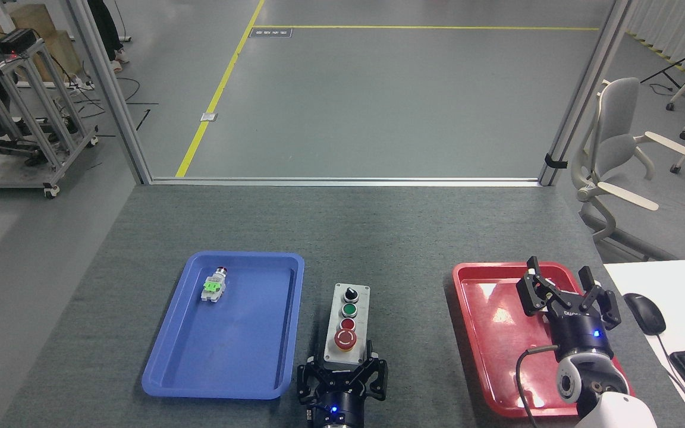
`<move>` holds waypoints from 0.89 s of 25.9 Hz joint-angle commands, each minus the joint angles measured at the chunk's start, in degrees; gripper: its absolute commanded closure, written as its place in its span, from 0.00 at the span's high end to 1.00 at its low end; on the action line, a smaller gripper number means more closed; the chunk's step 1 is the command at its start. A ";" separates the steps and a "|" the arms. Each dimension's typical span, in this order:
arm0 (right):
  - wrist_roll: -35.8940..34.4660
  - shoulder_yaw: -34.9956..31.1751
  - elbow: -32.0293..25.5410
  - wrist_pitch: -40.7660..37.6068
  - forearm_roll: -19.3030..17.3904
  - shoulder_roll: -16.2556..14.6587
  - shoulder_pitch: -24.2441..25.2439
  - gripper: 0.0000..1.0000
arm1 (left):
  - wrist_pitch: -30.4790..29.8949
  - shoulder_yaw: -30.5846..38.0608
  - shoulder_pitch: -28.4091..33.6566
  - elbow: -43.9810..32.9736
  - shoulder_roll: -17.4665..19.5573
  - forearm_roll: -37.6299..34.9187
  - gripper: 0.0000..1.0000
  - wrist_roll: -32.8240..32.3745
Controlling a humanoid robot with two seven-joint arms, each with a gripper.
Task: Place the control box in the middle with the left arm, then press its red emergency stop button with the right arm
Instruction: 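Lower the control box onto the table between the two trays, then open the left gripper and withdraw it toward the blue tray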
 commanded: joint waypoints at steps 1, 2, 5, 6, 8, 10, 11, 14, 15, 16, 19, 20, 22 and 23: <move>0.01 -0.03 0.00 -0.15 -0.47 -0.09 -0.10 0.99 | 0.52 -0.37 0.00 -1.09 -0.06 0.01 1.00 0.53; 0.01 -0.03 0.00 -0.15 -0.47 -0.09 -0.19 0.99 | 0.60 -0.37 0.18 -2.24 -0.06 -0.35 1.00 0.79; 0.01 -0.03 0.00 -0.15 -0.47 -0.18 -0.36 0.99 | 1.83 0.07 0.53 -4.17 0.38 -4.83 1.00 0.97; 0.01 -0.03 0.00 -0.15 -0.47 -0.18 -0.27 0.99 | 2.27 0.33 0.53 -5.57 0.73 -6.41 1.00 0.88; 0.01 0.05 0.00 -0.15 -0.47 -0.27 -0.36 0.98 | 3.50 0.77 0.53 -9.97 3.10 -7.82 1.00 0.88; 0.01 0.05 0.00 -0.15 -0.38 -1.06 -0.36 0.97 | 4.82 1.83 0.44 -15.24 6.71 -7.99 1.00 0.70; -0.07 0.05 0.09 -0.24 -0.38 -1.85 -0.27 0.92 | 5.44 2.62 0.44 -18.06 8.38 -7.99 1.00 0.62; -0.25 2.51 1.67 -1.64 -0.38 -3.43 -0.19 0.41 | 5.17 8.07 0.53 -24.47 14.35 -7.99 1.00 0.44; -0.42 4.01 2.37 -3.58 -0.38 -3.61 -0.45 0.27 | 4.47 10.35 0.53 -26.05 16.46 -7.99 1.00 0.26; -0.43 5.24 2.99 -5.60 -0.38 -3.69 -1.15 0.21 | 3.42 12.02 0.62 -27.02 18.40 -7.99 1.00 0.09; -0.51 8.23 4.48 -12.80 -0.47 -3.69 -3.26 0.00 | -7.92 18.00 0.53 -26.76 25.08 -8.08 0.99 -2.81; -0.51 9.02 4.48 -14.56 -0.38 -3.61 -3.35 0.00 | -13.89 20.63 0.53 -25.71 26.75 -8.08 0.99 -4.83; -0.51 11.48 4.39 -17.20 -0.38 -3.26 -4.75 0.00 | -24.70 26.35 0.70 -23.42 29.47 -8.43 0.99 -8.17; -0.34 13.50 4.57 -17.90 -0.38 -3.17 -5.55 0.00 | -28.66 28.90 0.97 -22.98 30.70 -9.31 0.99 -9.40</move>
